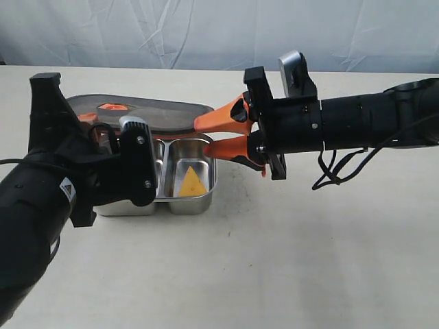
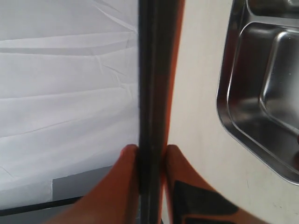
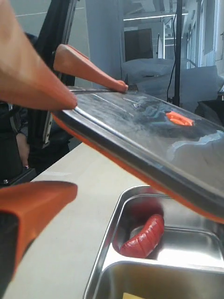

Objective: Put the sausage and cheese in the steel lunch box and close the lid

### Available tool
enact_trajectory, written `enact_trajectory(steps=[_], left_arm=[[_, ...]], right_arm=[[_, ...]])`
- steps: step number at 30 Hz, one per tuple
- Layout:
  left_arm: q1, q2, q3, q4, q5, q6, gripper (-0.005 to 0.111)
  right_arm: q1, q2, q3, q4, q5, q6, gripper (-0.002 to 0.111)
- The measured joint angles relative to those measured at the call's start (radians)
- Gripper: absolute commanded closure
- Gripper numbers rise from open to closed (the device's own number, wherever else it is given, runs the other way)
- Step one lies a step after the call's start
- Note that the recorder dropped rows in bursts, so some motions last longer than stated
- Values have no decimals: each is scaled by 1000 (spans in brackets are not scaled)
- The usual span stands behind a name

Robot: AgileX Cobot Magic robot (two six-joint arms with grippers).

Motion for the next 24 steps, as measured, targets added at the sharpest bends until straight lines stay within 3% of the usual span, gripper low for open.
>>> enact_trajectory(steps=[19,24], left_arm=[[0,0,0,-29,-30,-32,107],[0,0,0,-33,-51,-32,107]], right_arm=[[19,4,-74,-3,23,18,65],[57,4,-74,-4,-32,34,75]])
